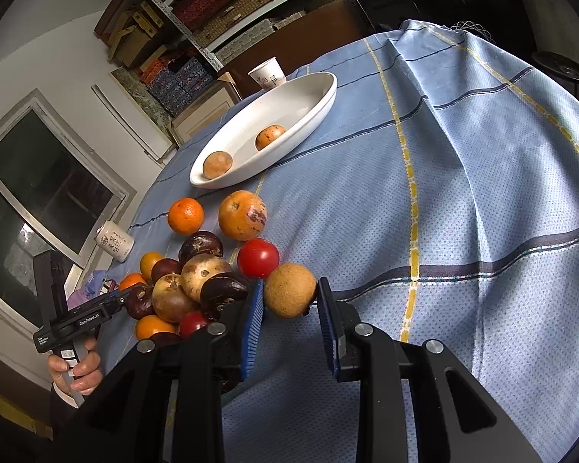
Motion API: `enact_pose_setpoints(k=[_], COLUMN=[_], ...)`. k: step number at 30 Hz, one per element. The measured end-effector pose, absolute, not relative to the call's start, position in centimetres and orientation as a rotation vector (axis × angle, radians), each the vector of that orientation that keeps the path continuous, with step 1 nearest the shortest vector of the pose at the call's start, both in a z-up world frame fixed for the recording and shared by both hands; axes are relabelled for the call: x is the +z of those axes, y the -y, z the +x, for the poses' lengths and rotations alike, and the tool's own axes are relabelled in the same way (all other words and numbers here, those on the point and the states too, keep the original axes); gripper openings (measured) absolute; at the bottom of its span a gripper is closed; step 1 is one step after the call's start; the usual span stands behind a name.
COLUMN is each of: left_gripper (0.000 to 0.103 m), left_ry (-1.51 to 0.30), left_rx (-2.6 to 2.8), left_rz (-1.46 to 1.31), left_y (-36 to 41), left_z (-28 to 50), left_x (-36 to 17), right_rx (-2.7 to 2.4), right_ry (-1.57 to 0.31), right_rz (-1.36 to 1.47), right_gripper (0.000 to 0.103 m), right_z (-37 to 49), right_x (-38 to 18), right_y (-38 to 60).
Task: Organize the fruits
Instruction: 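Place the brown fruit and orange on the white plate, opening both tools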
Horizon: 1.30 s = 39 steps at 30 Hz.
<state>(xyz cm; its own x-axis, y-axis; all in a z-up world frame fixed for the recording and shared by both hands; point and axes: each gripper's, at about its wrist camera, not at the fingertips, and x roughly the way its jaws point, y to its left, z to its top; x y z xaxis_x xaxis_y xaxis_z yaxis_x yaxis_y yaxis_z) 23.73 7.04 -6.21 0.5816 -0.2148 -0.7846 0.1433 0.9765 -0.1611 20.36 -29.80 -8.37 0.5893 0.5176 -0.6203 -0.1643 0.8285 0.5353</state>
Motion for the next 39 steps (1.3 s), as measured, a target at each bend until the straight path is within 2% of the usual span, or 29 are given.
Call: enact_pose_setpoints(k=[11, 15, 21, 25, 32, 39], left_gripper=[0.045, 0.045, 0.045, 0.045, 0.045, 0.045], left_ry=[-0.878, -0.847, -0.811, -0.822, -0.902, -0.979], left_rx=[-0.227, -0.278, -0.335, -0.336, -0.291, -0.268], left_rz=[-0.113, -0.085, -0.097, -0.084, -0.038, -0.018], left_y=[-7.8, -7.3, -6.4, -4.8, -2.1, -0.6], left_z=[23.0, 23.6, 27.8, 32.9, 41.5, 46.0], left_x=[-4.5, -1.9, 2.3, 3.6, 1.9, -1.8], right_rx=[0.395, 0.423, 0.477, 0.475, 0.474, 0.470], right_ry=[-0.845, -0.836, -0.768, -0.727, -0.815, -0.874], right_rz=[0.419, 0.323, 0.244, 0.234, 0.199, 0.147], right_gripper=[0.029, 0.028, 0.028, 0.028, 0.028, 0.028], right_z=[20.1, 20.4, 23.3, 27.0, 33.2, 35.7], right_x=[-7.6, -5.1, 0.3, 1.7, -1.0, -3.3], right_y=[29.3, 28.0, 26.3, 24.3, 20.0, 17.7])
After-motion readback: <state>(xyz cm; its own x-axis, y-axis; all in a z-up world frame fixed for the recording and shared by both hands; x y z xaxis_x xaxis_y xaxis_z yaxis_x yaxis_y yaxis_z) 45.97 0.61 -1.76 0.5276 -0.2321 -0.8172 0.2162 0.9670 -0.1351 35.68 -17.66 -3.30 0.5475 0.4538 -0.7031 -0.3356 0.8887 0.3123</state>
